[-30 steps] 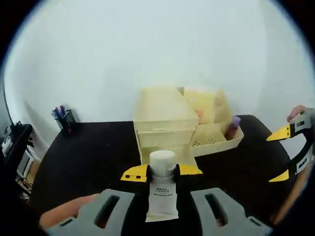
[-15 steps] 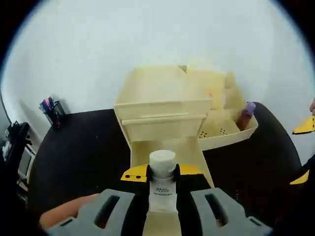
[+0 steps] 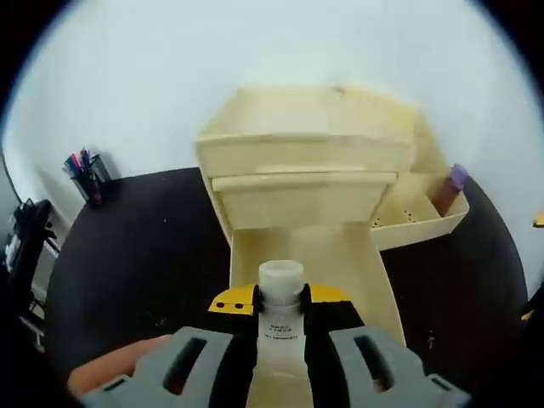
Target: Open the drawer, pick up the cosmetic bottles from the table one by one, place them into the drawer, release the gripper, close the drawer, and move the gripper away
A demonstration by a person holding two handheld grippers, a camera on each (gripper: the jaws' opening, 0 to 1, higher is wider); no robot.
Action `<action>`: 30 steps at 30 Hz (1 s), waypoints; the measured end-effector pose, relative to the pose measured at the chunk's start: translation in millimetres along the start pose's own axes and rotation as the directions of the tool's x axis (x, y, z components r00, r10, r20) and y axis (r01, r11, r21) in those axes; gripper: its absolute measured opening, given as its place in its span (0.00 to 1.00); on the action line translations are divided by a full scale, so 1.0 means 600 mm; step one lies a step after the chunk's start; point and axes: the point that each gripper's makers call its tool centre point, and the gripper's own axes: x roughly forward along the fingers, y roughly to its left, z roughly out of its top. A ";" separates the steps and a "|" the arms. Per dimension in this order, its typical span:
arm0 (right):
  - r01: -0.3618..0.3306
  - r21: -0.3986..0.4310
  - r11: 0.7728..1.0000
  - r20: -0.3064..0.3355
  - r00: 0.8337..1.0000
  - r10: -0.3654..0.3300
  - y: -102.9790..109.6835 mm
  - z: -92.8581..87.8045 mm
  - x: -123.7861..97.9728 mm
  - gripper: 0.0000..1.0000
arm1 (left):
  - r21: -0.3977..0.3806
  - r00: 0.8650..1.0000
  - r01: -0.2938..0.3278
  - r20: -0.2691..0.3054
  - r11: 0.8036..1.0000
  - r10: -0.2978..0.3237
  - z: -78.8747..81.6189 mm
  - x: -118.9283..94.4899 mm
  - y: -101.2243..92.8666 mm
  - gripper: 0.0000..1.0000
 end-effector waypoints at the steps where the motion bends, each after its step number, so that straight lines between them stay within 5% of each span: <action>1: -0.001 0.000 1.000 -0.001 1.000 0.001 -0.001 0.000 0.000 0.40 | 0.002 1.000 -0.001 -0.002 1.000 0.001 -0.002 0.003 -0.003 0.15; 15: -0.015 -0.005 1.000 -0.011 1.000 0.015 -0.001 -0.004 0.008 0.40 | 0.010 0.995 -0.079 -0.065 0.997 0.080 -0.023 0.051 0.004 0.15; 30: -0.026 -0.009 1.000 -0.017 1.000 0.026 -0.014 -0.004 0.013 0.40 | 0.026 0.996 -0.075 -0.041 0.997 0.076 -0.030 0.064 -0.001 0.17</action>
